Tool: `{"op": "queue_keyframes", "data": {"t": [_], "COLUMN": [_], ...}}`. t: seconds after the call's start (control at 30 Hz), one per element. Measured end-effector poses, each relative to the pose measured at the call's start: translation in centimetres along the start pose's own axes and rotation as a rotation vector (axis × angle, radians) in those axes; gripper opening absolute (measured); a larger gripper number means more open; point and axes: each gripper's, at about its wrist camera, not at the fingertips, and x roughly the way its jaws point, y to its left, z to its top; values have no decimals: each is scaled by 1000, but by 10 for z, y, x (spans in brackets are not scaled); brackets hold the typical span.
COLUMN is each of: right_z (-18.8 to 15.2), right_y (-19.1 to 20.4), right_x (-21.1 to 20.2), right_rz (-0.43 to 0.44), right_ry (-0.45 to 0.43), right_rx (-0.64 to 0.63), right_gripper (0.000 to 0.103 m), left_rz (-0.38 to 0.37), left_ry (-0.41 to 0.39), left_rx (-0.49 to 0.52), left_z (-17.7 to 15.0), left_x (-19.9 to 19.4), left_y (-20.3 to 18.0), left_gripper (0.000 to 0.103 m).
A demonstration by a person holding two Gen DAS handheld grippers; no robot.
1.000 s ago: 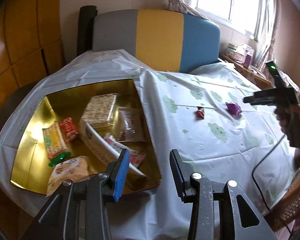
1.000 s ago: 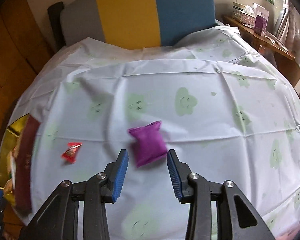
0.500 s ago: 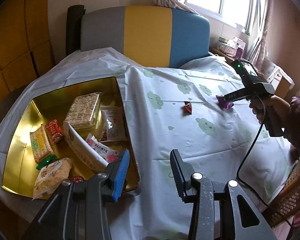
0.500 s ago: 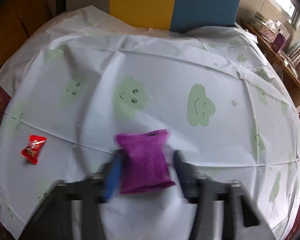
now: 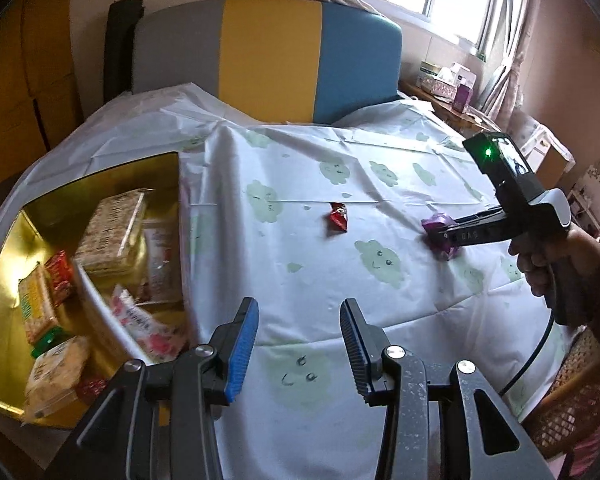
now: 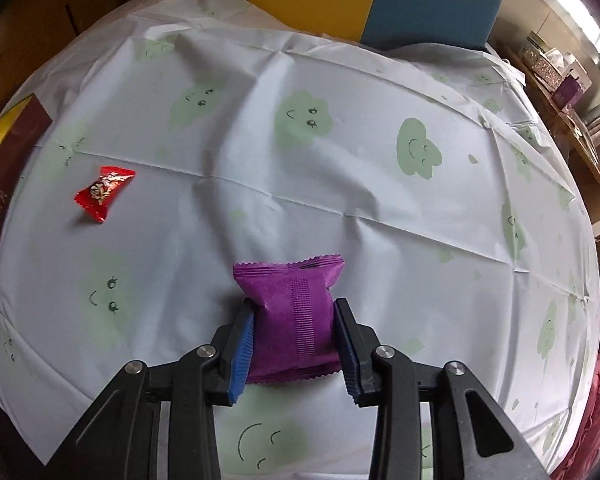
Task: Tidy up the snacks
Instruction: 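Grasp the small red candy with the left gripper while the right gripper holds the purple bag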
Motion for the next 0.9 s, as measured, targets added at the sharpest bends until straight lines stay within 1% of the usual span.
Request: {"op": "queue_keyframes", "data": {"t": [0.1, 0.17, 0.23, 0.37, 0.47, 0.6, 0.73, 0.83, 0.9], "right_z": [1, 0, 0, 3, 4, 5, 8, 9, 11], "right_y": [-7, -9, -10, -9, -3, 1, 0, -2, -2], "right_x": [2, 4, 4, 4, 4, 5, 4, 4, 3], "right_rz": [36, 44, 44, 27, 16, 17, 19, 24, 25], "right_ry": [-2, 4, 3, 5, 8, 12, 13, 14, 13], "right_rx": [33, 35, 37, 25, 15, 17, 15, 16, 12], "right_gripper": [39, 39, 39, 39, 39, 39, 39, 39, 39], "left_rz": [-8, -24, -28, -20, -37, -77, -76, -57, -47], "left_ry": [15, 32, 46, 62, 73, 109, 140, 152, 159], "left_rx": [10, 8, -3, 11, 34, 47, 66, 77, 89], "left_z": [4, 8, 13, 25, 39, 57, 71, 80, 85], "left_x": [11, 20, 29, 47, 62, 89, 115, 131, 141], "left_y": [-7, -10, -10, -15, -22, -30, -39, -43, -47], "left_gripper": [43, 43, 43, 43, 43, 42, 40, 40, 39]}}
